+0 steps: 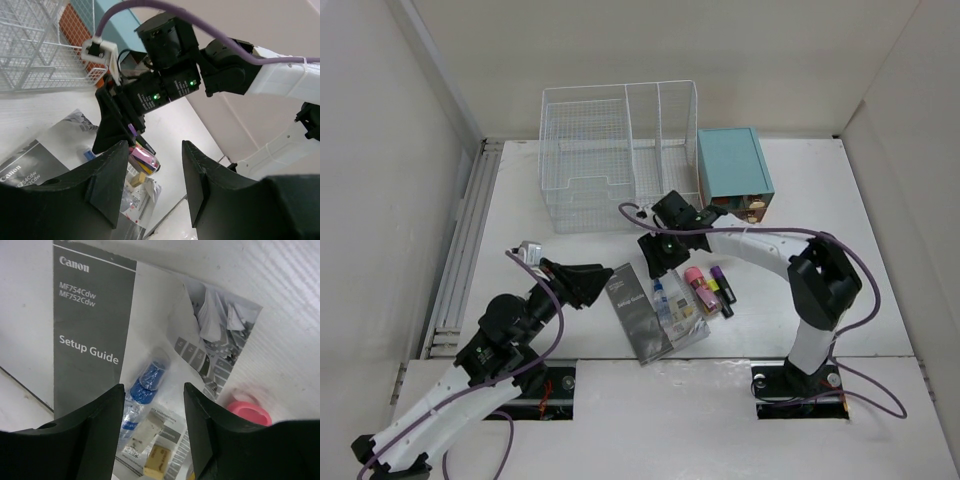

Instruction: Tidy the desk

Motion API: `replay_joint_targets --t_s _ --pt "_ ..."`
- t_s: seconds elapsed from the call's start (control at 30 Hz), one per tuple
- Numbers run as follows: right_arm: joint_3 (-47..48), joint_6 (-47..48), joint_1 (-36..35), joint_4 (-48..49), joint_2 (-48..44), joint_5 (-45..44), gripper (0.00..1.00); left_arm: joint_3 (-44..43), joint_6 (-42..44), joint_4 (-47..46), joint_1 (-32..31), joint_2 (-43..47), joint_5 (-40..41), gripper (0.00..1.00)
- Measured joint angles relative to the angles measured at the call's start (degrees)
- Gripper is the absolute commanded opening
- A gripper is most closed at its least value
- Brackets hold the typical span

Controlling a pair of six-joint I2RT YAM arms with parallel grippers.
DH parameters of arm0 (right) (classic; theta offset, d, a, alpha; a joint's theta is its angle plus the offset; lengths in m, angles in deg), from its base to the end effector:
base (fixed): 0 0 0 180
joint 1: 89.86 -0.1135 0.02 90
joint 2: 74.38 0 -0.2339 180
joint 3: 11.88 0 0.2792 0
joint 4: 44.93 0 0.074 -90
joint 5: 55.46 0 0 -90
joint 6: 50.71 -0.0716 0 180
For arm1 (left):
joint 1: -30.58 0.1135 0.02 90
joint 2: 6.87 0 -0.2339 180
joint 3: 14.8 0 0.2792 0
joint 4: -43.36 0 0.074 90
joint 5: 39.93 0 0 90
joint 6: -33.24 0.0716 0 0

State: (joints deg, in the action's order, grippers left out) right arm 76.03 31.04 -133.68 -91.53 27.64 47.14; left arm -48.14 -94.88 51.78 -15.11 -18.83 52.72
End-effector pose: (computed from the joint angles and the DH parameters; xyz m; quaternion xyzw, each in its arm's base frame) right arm 0.2849 0.2951 0.1487 -0.3202 0.9072 0.2057 0.1792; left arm 0.1372 -0.1358 0.2964 0.0230 0.6225 -0.5117 0.5918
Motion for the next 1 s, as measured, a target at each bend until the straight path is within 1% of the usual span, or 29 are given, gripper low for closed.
replay_joint_targets --t_s 0.07,0.27,0.3,0.5,0.73,1.0 --pt "0.20 -0.87 -0.66 -0.66 1.33 -0.48 0.53 -0.39 0.28 0.52 0.00 -0.20 0.52 0.43" --pt "2.27 -2.08 -2.03 -3.78 2.58 -2.16 0.53 -0.70 0.70 1.01 0.00 -0.20 1.46 0.43" --pt "2.64 -2.10 -2.08 -4.09 2.58 -2.21 0.53 -0.70 0.70 1.05 0.00 -0.11 1.53 0.42" --pt "2.62 -2.32 -2.32 -5.27 2.62 -3.23 0.53 -0.70 0.70 1.38 0.00 0.92 1.95 0.42" --pt "2.56 -2.73 -2.51 -6.75 3.91 -3.19 0.52 -0.68 0.63 1.68 0.00 2.47 1.99 0.42" --pt "2.23 -4.26 -4.42 -7.17 4.22 -1.66 0.52 -0.61 0.63 1.79 0.00 4.55 2.34 0.42"
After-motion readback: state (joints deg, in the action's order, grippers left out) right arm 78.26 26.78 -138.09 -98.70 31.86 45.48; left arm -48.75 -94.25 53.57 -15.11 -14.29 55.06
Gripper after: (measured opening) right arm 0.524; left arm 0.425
